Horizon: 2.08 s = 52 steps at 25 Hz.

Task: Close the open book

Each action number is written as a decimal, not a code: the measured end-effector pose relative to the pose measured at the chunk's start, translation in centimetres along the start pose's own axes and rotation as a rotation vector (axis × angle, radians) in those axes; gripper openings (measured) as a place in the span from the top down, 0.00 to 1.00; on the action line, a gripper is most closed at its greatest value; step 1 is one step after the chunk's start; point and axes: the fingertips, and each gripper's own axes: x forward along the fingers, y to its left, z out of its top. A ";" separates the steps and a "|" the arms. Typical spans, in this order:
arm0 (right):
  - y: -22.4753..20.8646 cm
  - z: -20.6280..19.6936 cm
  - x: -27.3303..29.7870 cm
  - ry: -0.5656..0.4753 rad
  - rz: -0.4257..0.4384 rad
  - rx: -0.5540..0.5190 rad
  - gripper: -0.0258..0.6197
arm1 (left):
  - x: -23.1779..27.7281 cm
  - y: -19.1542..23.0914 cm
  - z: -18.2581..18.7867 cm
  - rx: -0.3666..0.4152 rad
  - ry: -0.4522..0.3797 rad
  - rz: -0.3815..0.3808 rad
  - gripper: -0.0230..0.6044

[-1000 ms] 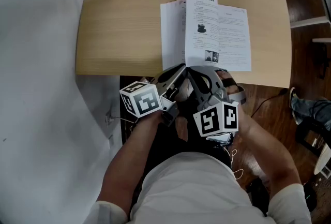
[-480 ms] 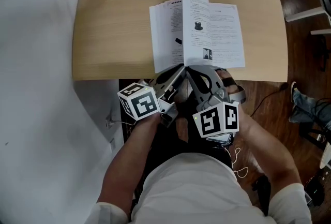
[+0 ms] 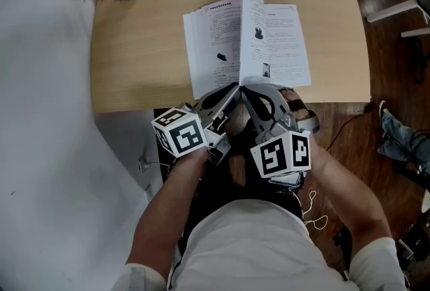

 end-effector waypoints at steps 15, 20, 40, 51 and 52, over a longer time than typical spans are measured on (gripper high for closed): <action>-1.1 -4.7 -1.0 0.065 -0.024 0.096 0.96 | 1.8 -0.2 -1.2 0.010 0.049 0.008 0.97; -2.1 -8.3 -1.8 0.115 -0.059 0.165 0.96 | 2.1 0.1 -2.0 0.012 0.075 0.022 0.97; 1.8 -6.3 0.9 0.142 0.061 0.071 0.88 | -2.8 2.0 -1.4 0.007 0.029 0.092 0.97; 7.1 -1.1 6.7 0.128 0.232 -0.272 0.86 | -7.3 5.3 -1.0 -0.026 -0.014 0.162 0.97; 7.5 -1.2 7.2 0.144 0.253 -0.288 0.86 | -7.6 5.5 -1.0 -0.028 -0.016 0.163 0.97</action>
